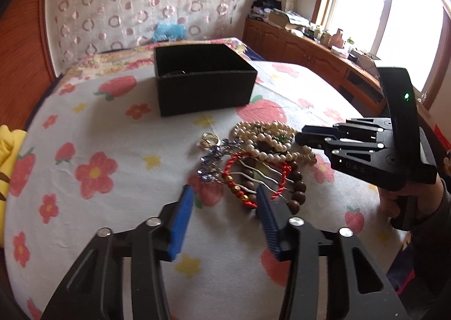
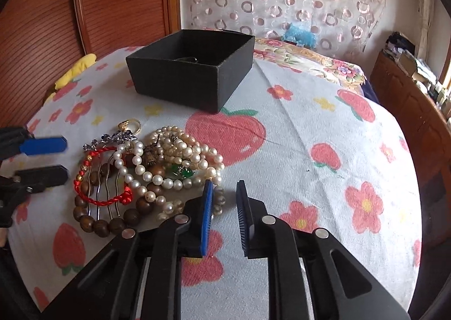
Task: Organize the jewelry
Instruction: 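Grasp the red string bracelet with the left tool while the right tool grasps the pearl necklace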
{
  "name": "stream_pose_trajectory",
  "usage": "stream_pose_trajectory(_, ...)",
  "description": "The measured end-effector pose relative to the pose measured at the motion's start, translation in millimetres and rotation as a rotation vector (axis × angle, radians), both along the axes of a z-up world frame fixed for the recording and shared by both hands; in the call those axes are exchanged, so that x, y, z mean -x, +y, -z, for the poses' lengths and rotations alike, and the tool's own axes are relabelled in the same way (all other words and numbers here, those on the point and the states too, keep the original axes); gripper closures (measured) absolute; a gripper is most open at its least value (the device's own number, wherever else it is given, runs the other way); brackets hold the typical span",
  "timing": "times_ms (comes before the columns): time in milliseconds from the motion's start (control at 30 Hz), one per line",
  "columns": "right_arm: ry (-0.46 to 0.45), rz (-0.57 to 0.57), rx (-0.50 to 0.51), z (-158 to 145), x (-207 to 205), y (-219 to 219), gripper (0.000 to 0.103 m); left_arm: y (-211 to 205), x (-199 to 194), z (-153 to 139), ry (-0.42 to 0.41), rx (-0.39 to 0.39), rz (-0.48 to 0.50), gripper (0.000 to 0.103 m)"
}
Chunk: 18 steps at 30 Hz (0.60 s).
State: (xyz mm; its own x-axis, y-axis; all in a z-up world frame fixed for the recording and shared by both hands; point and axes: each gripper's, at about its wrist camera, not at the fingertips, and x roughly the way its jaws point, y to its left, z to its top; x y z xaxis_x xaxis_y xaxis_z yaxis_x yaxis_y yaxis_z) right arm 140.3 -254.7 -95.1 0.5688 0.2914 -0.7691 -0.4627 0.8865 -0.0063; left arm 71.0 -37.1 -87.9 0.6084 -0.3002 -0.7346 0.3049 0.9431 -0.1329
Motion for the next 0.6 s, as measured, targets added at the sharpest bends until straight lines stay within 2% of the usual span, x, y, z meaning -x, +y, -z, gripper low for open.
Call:
stream_pose_trajectory(100, 0.007, 0.001, -0.017, -1, -1, -1, 0.084, -5, -5, 4, 0.028, 0.008, 0.007, 0.070)
stream_pose_trajectory(267, 0.005, 0.001, -0.016, -1, -1, -3, 0.084, -12, -11, 6, 0.044, 0.009, 0.005, 0.073)
stream_pose_trajectory(367, 0.000, 0.001, -0.006, -1, 0, -2, 0.084, -14, -13, 7, 0.052, 0.010, 0.003, 0.079)
stream_pose_trajectory(433, -0.003, 0.001, -0.001, -1, 0, -2, 0.084, -13, -12, 5, 0.047, 0.007, 0.000, 0.091)
stream_pose_trajectory(500, -0.002, 0.001, -0.002, -1, 0, -3, 0.084, -13, -11, 3, 0.040, 0.009, -0.003, 0.096)
stream_pose_trajectory(600, -0.005, 0.001, 0.004, -1, 0, -3, 0.084, -10, -7, -3, 0.013, 0.009, -0.011, 0.096)
